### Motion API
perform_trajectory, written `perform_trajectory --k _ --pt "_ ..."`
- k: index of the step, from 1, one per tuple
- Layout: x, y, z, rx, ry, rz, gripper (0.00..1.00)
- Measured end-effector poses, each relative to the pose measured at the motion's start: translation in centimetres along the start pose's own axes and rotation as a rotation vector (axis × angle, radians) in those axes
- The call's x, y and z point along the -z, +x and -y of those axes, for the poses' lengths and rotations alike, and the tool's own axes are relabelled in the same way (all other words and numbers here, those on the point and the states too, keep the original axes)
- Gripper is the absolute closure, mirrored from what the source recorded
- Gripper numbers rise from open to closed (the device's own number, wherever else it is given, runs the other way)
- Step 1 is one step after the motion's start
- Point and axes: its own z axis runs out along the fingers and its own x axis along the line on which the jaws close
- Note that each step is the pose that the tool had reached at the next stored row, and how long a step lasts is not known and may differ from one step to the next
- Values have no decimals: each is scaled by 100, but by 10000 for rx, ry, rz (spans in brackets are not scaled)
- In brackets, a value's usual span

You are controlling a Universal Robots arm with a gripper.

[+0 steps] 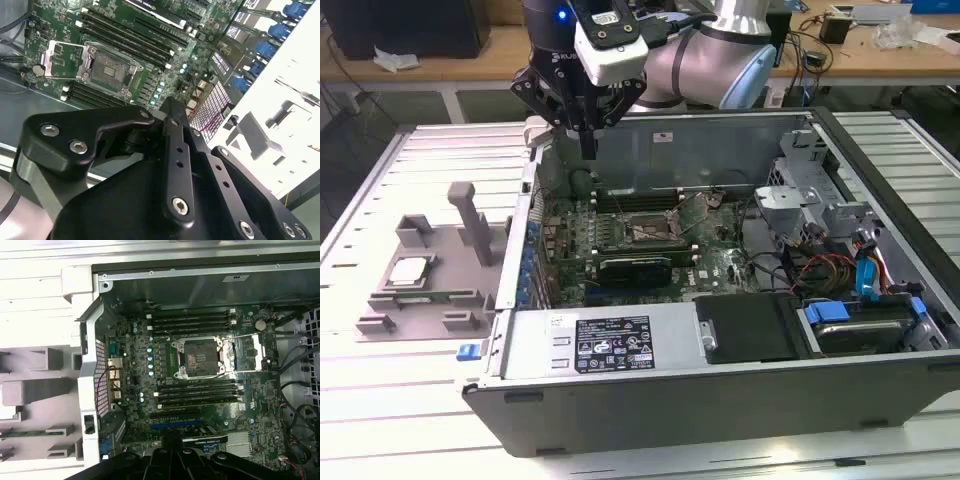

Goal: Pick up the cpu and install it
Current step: 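Reach for the cpu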

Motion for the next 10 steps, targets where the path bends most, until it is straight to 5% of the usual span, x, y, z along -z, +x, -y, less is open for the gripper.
perform_trajectory --k 7,10 --pt "0 6 0 -1 0 0 89" --pt "2 129 -22 1 0 0 89"
